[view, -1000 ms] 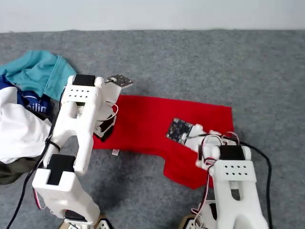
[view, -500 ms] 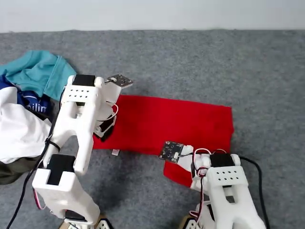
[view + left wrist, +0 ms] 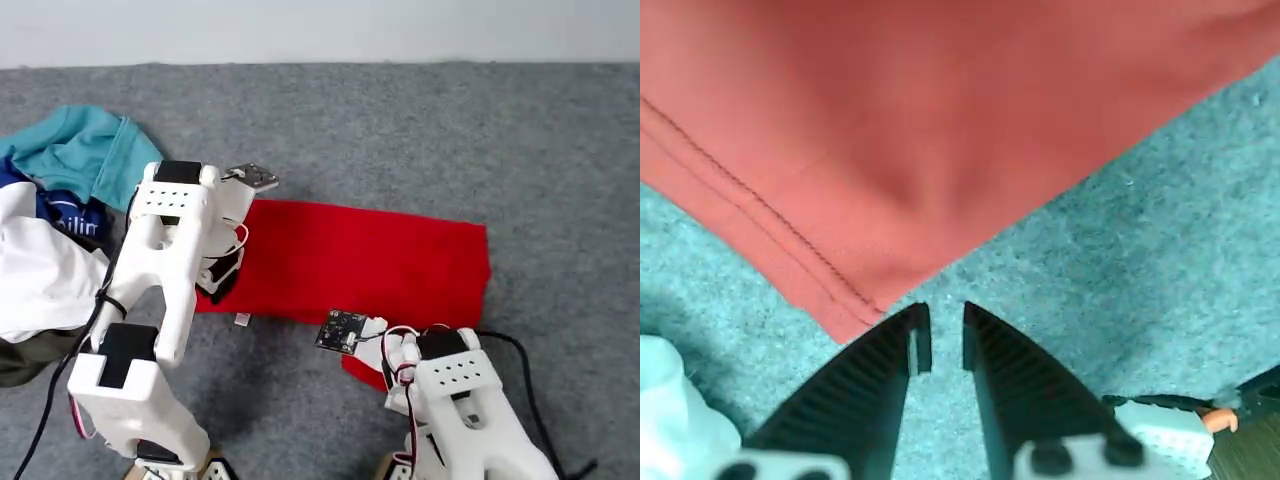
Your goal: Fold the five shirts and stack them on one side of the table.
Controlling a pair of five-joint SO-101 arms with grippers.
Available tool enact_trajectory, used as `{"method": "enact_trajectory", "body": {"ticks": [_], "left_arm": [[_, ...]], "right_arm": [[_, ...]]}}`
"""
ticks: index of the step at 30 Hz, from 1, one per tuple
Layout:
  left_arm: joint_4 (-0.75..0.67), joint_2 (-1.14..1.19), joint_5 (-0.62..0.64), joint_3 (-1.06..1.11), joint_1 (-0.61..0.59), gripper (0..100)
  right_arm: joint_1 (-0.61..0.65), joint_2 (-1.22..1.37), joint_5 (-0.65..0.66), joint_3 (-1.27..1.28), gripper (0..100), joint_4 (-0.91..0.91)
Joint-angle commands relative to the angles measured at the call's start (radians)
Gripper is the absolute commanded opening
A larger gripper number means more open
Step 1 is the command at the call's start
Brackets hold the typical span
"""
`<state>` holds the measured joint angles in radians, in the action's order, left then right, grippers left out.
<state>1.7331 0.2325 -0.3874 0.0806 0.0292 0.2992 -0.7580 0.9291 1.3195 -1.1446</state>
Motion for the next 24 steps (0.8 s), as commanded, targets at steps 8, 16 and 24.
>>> {"method": "enact_trajectory", "body": {"ticks": [8,16,24], "left_arm": [[0.018,-0.051,-0.008,0.001,0.006,6],[0.018,-0.051,-0.008,0.001,0.006,6],[0.018,-0.054,-0.008,0.001,0.006,6]], "right_arm": [[0.015,0.018,-0.015,0.074,12.8,0.096],[0.013,0.008,-0.015,0.046,0.9,0.151],[0.013,0.013,-0.008,-0.233,1.0,-0.048]]}}
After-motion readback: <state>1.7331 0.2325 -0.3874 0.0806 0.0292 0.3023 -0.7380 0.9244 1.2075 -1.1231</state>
